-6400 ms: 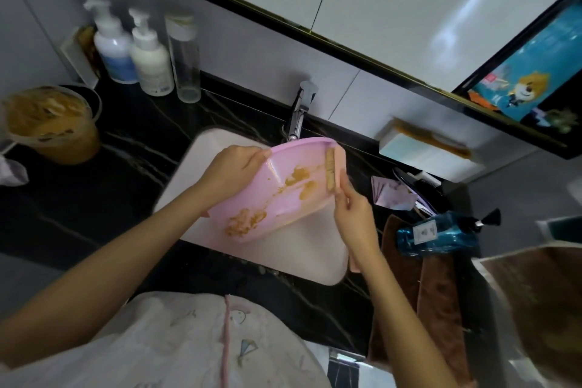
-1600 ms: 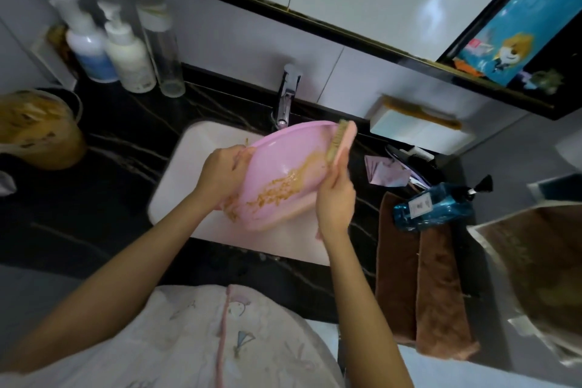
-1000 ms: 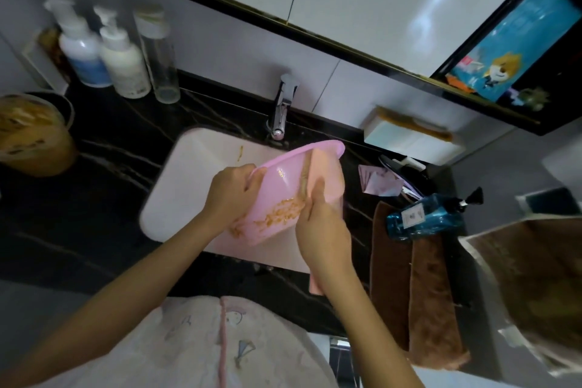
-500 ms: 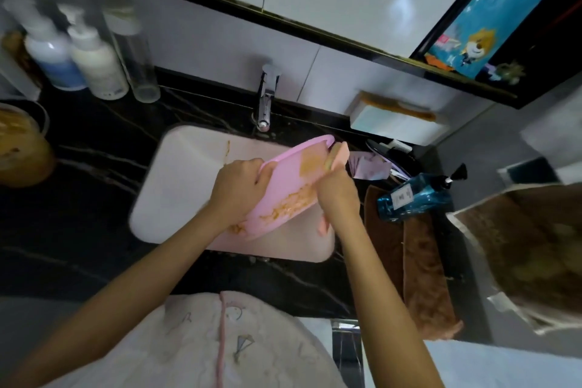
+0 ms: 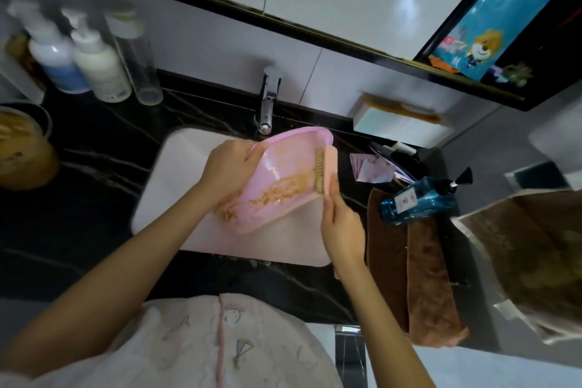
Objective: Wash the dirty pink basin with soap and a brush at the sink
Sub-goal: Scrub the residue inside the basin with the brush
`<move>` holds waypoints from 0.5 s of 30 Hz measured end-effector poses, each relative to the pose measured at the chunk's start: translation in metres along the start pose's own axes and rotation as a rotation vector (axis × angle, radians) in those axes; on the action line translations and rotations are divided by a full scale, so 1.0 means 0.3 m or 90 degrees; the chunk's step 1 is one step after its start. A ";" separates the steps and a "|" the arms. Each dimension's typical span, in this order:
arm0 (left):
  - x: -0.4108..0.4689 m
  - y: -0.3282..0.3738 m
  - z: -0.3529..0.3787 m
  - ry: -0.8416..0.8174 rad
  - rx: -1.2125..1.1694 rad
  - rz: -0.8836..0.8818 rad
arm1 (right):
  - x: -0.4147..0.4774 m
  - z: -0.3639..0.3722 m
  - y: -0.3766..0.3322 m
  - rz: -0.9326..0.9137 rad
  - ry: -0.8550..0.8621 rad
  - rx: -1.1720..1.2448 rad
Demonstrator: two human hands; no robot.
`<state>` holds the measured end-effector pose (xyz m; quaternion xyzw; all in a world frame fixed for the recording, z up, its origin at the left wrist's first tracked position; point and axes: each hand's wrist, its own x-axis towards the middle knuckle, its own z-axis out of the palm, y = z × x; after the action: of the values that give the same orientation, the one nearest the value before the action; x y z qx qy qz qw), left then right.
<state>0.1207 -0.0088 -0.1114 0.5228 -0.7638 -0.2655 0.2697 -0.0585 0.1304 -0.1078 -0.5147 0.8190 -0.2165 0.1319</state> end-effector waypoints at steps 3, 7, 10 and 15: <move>0.024 -0.005 -0.002 -0.004 -0.011 -0.009 | -0.103 0.069 -0.045 -0.119 0.013 -0.002; 0.022 -0.001 -0.009 -0.017 -0.017 -0.008 | -0.005 0.066 -0.062 -0.163 0.052 -0.100; 0.029 -0.004 -0.022 -0.022 -0.023 -0.034 | 0.011 0.052 -0.023 0.025 0.047 -0.054; 0.040 0.008 -0.020 -0.027 -0.018 -0.030 | -0.089 0.113 -0.081 -0.199 0.067 -0.061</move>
<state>0.1196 -0.0200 -0.1040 0.5312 -0.7528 -0.2939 0.2545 -0.0128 0.1379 -0.1256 -0.6295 0.7441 -0.2220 0.0286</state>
